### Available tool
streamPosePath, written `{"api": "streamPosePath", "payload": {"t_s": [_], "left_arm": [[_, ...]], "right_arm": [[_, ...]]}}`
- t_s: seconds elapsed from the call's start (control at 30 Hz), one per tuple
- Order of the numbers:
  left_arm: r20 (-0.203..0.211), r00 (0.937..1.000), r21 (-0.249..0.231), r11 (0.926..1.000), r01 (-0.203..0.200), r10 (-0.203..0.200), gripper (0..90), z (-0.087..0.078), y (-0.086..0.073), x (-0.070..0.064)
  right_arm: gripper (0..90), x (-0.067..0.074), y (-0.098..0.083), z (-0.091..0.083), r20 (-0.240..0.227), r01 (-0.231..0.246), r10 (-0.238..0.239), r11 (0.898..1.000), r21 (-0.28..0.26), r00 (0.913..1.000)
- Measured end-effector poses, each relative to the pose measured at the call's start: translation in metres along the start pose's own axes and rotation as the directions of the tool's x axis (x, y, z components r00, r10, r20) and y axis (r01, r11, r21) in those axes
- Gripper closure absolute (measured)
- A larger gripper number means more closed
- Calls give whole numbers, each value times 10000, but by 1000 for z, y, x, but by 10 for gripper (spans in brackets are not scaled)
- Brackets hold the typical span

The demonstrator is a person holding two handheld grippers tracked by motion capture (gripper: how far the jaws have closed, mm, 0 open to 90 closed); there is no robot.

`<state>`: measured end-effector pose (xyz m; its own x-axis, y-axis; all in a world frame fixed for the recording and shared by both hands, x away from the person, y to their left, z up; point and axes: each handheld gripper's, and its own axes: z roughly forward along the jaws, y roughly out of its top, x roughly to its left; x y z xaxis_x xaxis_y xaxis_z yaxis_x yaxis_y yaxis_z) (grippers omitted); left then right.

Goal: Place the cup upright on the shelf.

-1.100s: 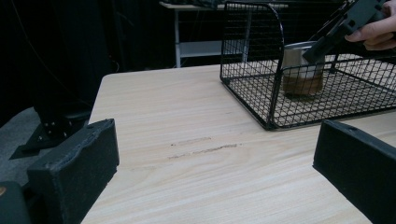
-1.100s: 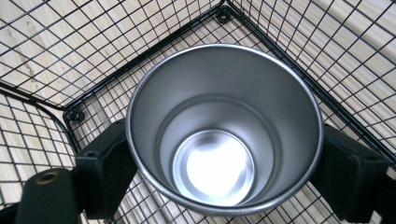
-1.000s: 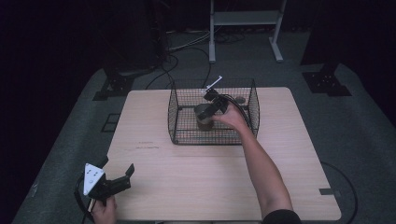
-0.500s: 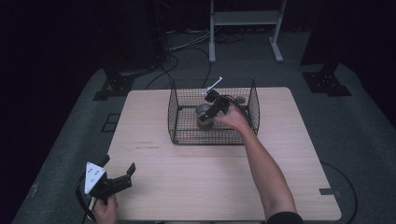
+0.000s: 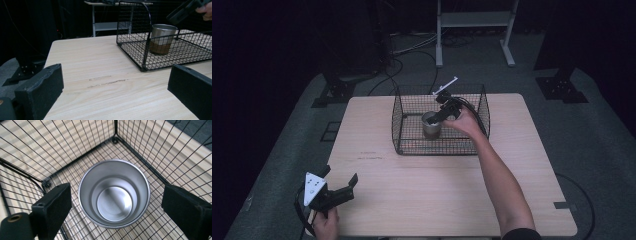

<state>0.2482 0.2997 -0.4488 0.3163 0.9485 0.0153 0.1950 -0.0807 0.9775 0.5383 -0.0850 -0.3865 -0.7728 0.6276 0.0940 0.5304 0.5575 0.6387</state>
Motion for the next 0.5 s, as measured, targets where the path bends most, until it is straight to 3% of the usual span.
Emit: {"api": "streamPosePath", "payload": {"t_s": [0.13, 0.2, 0.5], "left_arm": [[5, 10000, -2, 10000, -47, 47, 0, 1, 0, 0], [-15, 10000, -24, 10000, 12, -12, 0, 0, 0, 1], [-91, 10000, -48, 10000, 3, -3, 0, -2, 0, 3]], "right_arm": [[92, -1, 1, -7, 8, -34, 34, 9998, -196, 10000], [91, -3, 1, -13, -259, -260, 248, 9986, -454, 9994], [92, 2, 3, -27, -405, -206, 175, 9967, -782, 9990]]}}
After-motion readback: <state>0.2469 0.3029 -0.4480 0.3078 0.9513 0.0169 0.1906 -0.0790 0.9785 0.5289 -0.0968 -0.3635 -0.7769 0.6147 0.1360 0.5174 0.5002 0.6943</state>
